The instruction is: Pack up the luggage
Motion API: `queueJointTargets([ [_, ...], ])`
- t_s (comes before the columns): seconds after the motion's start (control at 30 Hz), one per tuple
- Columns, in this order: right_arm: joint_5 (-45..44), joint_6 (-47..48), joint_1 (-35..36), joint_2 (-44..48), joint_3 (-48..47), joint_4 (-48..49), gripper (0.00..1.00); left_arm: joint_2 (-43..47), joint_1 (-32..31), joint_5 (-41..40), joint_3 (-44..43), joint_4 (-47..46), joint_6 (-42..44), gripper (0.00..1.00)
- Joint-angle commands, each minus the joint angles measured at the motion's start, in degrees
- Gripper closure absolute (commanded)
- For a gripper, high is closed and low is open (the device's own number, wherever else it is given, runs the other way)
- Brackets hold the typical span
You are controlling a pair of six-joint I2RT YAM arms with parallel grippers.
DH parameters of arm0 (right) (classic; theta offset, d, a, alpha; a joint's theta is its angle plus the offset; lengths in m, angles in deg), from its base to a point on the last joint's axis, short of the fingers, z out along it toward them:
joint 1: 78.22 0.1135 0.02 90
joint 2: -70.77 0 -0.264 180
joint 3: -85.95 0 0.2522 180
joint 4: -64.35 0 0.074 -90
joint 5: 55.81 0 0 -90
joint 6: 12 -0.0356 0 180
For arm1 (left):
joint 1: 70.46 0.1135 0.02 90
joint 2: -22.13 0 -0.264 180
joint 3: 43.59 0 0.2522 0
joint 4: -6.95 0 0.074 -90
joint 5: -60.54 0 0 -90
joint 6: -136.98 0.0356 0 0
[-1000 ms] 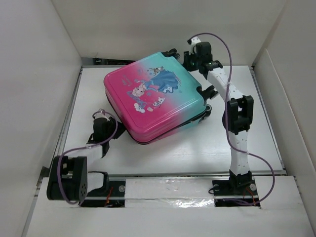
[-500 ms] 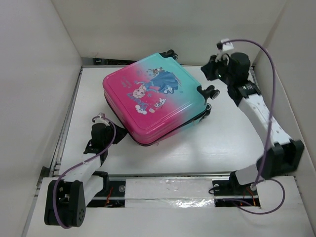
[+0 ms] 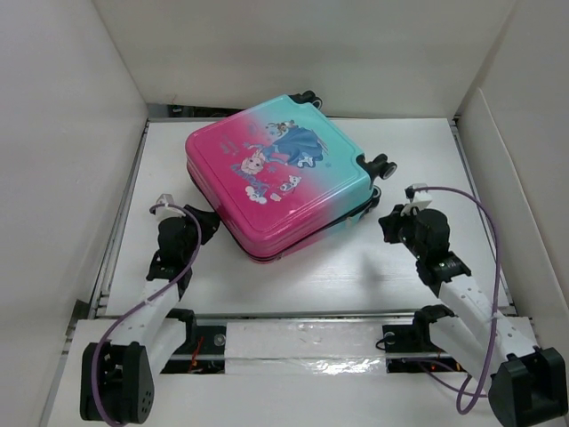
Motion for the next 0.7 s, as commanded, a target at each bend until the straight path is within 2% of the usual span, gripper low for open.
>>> queueJointTargets([
  [0.0, 2.06, -1.0, 0.11, -0.22, 0.37, 6.19, 1.0, -1.75, 0.91, -1.58, -1.65, -7.43, -1.69, 0.68],
  [0.17, 4.71, -0.73, 0.11, -2.6, 0.9, 7.86, 1.0, -12.82, 0.91, 1.49, -7.35, -10.42, -0.19, 0.67],
  [0.33, 4.71, -0.47, 0.11, -4.35, 0.55, 8.92, 1.0, -21.7, 0.91, 3.6, -9.03, -15.79, -0.37, 0.67],
  [0.5, 2.09, -0.73, 0.11, -7.52, 0.37, 10.77, 1.0, -29.7, -1.28, 0.72, -13.16, -15.88, 0.68, 0.72],
  [0.53, 0.77, -0.65, 0.11, -7.96, 0.28, 10.77, 1.0, -30.5, -2.07, 0.27, -13.51, -15.71, 0.86, 0.74],
  [0.67, -1.27, -1.7, -0.42, -12.42, 0.2, 16.11, 1.0, -34.37, -2.08, 3.5, -13.69, -18.34, 0.34, 1.0],
])
